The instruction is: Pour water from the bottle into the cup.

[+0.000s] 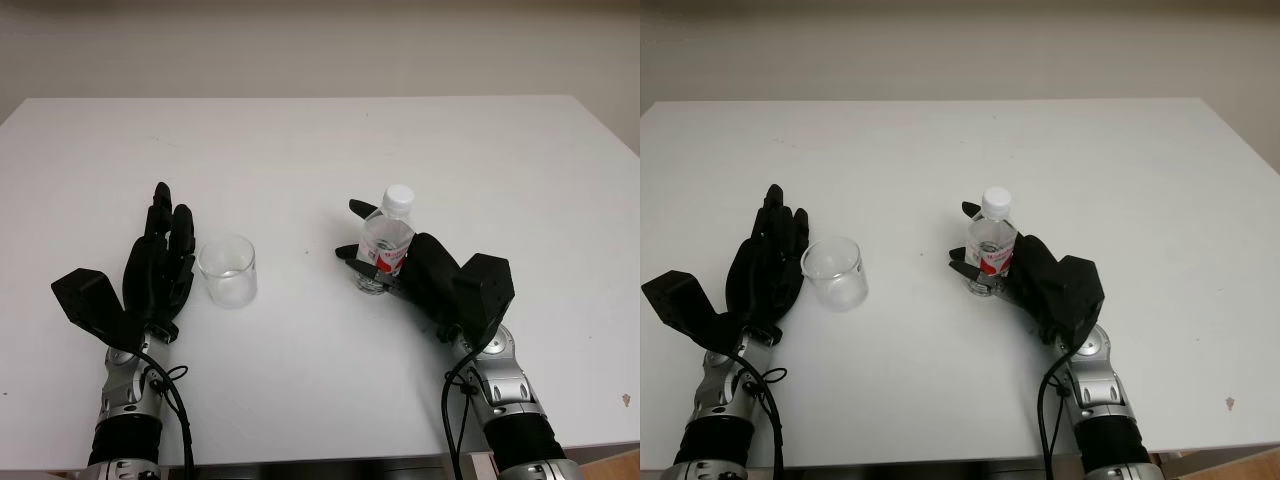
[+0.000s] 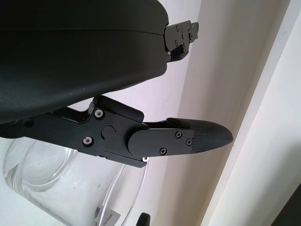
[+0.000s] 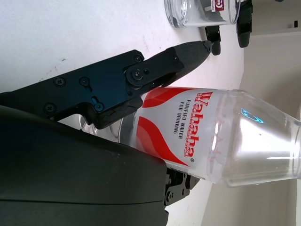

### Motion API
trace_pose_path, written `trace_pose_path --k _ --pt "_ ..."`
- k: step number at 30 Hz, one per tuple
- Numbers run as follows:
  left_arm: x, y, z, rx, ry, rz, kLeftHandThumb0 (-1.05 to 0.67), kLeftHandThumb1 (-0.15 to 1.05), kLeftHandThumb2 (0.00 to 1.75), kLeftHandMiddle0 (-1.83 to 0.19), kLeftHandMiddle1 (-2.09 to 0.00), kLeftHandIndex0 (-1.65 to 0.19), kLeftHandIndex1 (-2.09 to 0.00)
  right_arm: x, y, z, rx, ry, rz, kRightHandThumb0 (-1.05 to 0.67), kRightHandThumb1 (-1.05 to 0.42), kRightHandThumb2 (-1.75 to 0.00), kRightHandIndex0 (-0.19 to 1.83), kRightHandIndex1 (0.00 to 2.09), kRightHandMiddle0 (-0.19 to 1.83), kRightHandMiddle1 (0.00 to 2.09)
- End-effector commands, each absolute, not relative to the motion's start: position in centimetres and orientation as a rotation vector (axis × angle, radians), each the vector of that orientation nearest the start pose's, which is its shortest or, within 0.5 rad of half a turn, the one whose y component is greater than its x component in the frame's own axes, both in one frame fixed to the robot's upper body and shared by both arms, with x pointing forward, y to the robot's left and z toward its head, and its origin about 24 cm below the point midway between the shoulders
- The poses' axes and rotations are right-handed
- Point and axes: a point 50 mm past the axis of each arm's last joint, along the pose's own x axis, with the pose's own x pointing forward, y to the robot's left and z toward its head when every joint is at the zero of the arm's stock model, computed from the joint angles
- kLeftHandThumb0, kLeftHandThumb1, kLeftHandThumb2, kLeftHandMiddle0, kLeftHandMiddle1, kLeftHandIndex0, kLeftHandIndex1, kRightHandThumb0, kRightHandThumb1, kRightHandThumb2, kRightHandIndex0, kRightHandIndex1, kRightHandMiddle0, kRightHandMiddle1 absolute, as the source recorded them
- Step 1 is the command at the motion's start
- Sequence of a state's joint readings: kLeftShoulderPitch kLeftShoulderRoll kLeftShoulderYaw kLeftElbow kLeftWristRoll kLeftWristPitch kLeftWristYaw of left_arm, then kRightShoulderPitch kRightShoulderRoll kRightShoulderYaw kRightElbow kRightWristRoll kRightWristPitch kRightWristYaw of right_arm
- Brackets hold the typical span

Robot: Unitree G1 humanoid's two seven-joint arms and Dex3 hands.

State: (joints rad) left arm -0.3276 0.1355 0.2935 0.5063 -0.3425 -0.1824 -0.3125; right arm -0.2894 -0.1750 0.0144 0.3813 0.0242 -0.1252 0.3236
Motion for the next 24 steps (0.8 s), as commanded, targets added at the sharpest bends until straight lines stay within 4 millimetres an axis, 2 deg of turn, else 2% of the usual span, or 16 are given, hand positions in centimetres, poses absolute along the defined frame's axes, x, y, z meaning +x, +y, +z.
trace_pose_path --k 1,6,15,24 --pt "30.0 22.2 3.1 -0.273 -0.052 -0.005 -0.72 1.05 0.4 0.18 -0.05 0.19 -0.03 30.1 -15.9 3.4 -0.159 0.037 0.353 -0.76 -0.98 -0.05 -0.1 0.01 -0.04 0.11" --pt "30.0 22.3 3.2 -0.279 -0.053 -0.005 -0.72 1.05 0.38 0.17 -0.06 0.19 -0.04 30.0 -16.1 3.4 -0.121 0.021 0.361 -0.77 -0.94 -0.04 -0.19 0.0 -0.18 0.01" --pt "30.1 22.3 3.3 -0.279 -0.054 -0.003 -0.72 1.05 0.37 0.16 -0.05 0.19 -0.03 29.9 -17.7 3.6 -0.106 -0.012 0.252 -0.88 -0.89 -0.05 -0.19 0.0 -0.19 0.0" --pt "30.3 22.1 3.4 -0.275 -0.054 -0.013 -0.7 1.05 0.41 0.17 -0.05 0.19 -0.03 29.5 -19.2 3.7 -0.178 -0.058 0.219 -0.95 -0.93 -0.06 -0.19 0.0 -0.19 0.0"
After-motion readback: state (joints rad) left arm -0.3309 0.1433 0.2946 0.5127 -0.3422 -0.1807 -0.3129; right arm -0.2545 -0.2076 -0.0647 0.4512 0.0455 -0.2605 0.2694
